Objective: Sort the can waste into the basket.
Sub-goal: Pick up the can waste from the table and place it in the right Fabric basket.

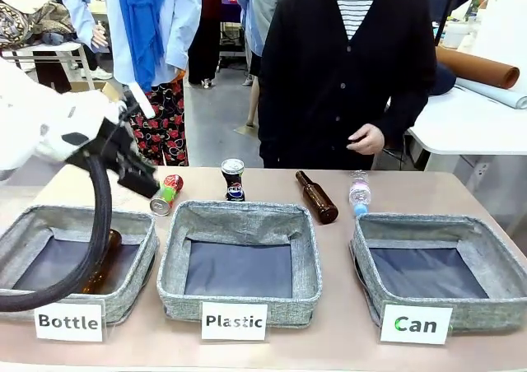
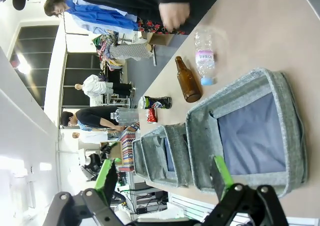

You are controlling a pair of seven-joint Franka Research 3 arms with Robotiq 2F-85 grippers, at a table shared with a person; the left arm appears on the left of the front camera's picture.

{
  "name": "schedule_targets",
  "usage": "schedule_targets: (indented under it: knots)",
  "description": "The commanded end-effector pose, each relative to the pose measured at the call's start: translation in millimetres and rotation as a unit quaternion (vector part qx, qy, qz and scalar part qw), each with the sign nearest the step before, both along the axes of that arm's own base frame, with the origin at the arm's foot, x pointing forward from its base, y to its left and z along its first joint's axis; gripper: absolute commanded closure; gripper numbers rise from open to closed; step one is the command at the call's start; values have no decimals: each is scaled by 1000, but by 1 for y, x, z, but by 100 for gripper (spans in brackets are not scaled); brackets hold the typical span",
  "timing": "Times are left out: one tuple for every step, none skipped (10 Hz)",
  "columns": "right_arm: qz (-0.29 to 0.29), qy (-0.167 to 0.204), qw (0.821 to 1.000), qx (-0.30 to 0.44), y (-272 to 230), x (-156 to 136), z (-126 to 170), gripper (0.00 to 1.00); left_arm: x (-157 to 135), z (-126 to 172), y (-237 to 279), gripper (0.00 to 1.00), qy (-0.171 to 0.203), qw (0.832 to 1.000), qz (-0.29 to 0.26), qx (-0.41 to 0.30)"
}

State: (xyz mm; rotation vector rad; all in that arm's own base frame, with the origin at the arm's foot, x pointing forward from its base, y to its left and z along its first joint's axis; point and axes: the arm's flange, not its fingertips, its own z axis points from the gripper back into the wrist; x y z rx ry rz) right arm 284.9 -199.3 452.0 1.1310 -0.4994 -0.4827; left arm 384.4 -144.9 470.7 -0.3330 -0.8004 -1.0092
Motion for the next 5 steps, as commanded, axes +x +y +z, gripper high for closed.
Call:
schedule_targets:
  knots:
    - [0, -19, 1000, 3, -1, 2, 0, 0, 32, -6, -11, 0, -170, 982, -83, -6]
    - [0, -19, 1000, 3, -1, 2, 0, 0, 54, -4, -18, 0, -185, 970, -155, -1]
    - [0, -19, 1000, 3, -1, 2, 0, 0, 80, -5, -24, 0, -191, 954, -229, -27]
    - [0, -19, 1000, 3, -1, 2, 0, 0, 107, -8, -24, 0, -213, 946, -244, -32]
    - [0, -19, 1000, 3, -1, 2, 0, 0, 135, -16, -21, 0, -190, 927, -321, -39]
